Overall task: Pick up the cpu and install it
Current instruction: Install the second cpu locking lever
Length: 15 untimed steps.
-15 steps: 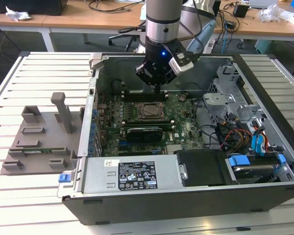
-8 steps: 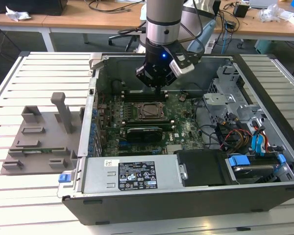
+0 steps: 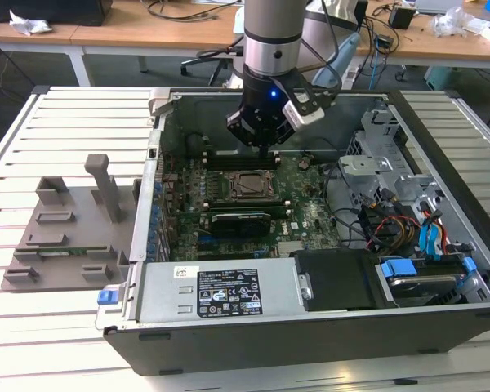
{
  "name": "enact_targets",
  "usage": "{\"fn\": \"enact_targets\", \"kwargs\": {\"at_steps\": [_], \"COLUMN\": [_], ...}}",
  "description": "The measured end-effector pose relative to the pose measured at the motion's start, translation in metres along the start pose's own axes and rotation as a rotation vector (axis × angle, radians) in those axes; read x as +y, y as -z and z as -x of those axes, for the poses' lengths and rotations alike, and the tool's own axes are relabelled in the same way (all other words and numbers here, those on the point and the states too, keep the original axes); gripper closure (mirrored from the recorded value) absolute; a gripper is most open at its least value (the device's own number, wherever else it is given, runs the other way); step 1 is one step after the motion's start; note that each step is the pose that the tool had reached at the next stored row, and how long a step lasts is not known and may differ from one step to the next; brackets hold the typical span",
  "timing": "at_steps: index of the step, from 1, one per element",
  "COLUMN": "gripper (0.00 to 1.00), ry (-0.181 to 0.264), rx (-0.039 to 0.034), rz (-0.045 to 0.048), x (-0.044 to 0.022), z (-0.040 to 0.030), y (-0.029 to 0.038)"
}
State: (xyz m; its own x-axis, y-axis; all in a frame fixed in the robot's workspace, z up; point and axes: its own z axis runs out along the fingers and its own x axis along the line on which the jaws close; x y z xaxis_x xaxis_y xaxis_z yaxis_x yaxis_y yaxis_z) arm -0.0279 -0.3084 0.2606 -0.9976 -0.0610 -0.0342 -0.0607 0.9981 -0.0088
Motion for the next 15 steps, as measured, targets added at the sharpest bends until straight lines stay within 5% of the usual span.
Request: {"fn": "enact_targets", "kwargs": {"at_steps": [15], "gripper": [0.89], "ry": [0.000], "rx": [-0.0001], "rz": [0.0001], "x": [-0.0137], "z": [-0.0008], "y": [-0.0003]}}
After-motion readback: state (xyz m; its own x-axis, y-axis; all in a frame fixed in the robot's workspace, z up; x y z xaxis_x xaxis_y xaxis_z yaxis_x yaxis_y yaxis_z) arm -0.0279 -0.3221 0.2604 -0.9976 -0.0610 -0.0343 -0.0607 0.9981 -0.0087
